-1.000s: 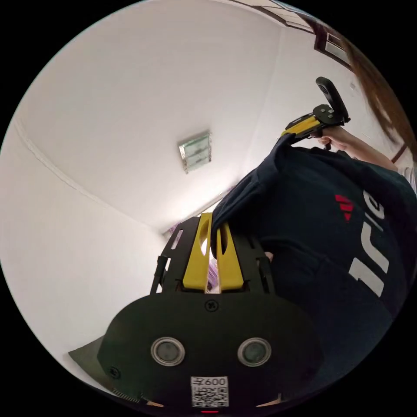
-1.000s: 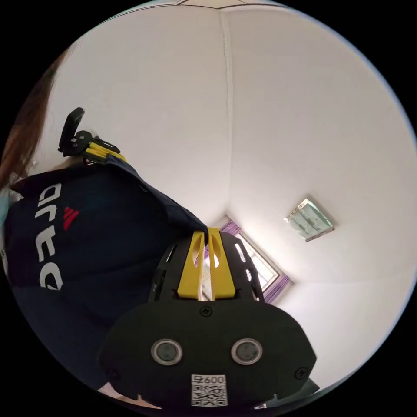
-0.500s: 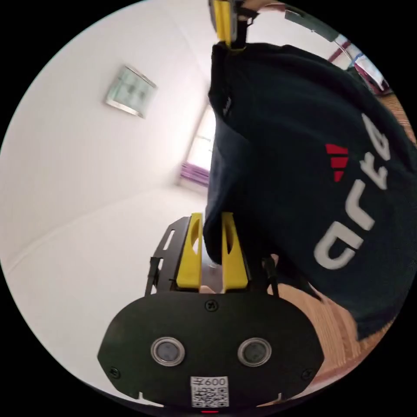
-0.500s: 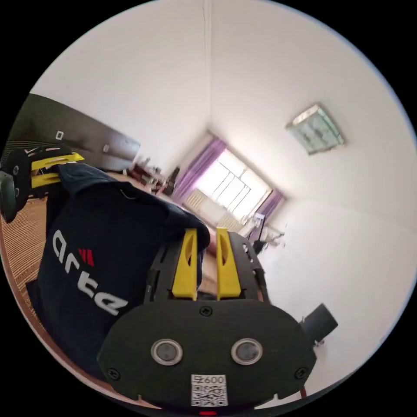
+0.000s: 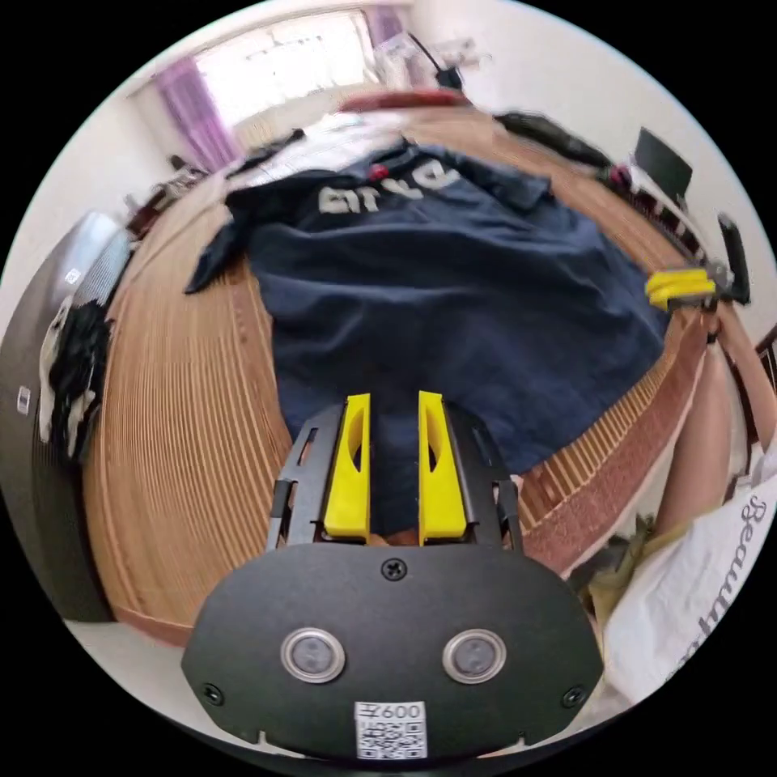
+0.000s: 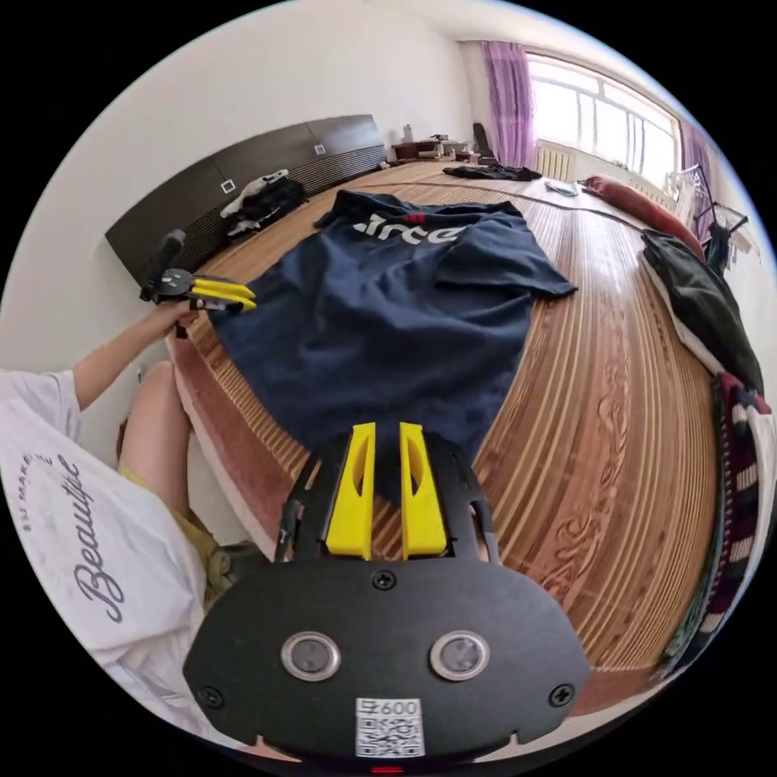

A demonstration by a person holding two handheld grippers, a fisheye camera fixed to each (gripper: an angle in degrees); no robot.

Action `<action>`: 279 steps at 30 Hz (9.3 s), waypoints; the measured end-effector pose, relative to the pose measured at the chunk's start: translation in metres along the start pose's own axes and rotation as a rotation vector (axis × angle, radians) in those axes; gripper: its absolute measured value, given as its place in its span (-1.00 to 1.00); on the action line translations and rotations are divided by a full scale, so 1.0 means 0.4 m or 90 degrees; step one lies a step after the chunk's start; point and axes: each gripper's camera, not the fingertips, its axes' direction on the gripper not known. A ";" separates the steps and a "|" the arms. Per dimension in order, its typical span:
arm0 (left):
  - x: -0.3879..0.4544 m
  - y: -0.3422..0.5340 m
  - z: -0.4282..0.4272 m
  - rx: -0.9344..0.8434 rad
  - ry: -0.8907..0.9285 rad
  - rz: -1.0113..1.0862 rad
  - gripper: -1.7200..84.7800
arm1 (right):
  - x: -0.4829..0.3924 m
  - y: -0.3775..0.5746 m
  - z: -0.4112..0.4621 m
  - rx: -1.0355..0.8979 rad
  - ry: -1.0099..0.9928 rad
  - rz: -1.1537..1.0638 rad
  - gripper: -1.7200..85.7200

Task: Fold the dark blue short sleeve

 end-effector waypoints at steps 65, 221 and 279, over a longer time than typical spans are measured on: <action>-0.001 0.787 0.064 0.247 0.211 -0.575 -0.63 | 0.235 0.721 0.445 0.579 -0.569 0.818 -0.98; 0.013 0.977 0.304 0.415 0.840 -0.707 -0.91 | -1.125 -0.071 -0.106 0.057 0.547 -0.463 -0.97; -0.477 0.159 -0.984 0.697 0.182 0.169 -0.91 | -0.394 0.004 -1.512 0.556 0.636 -0.405 -0.98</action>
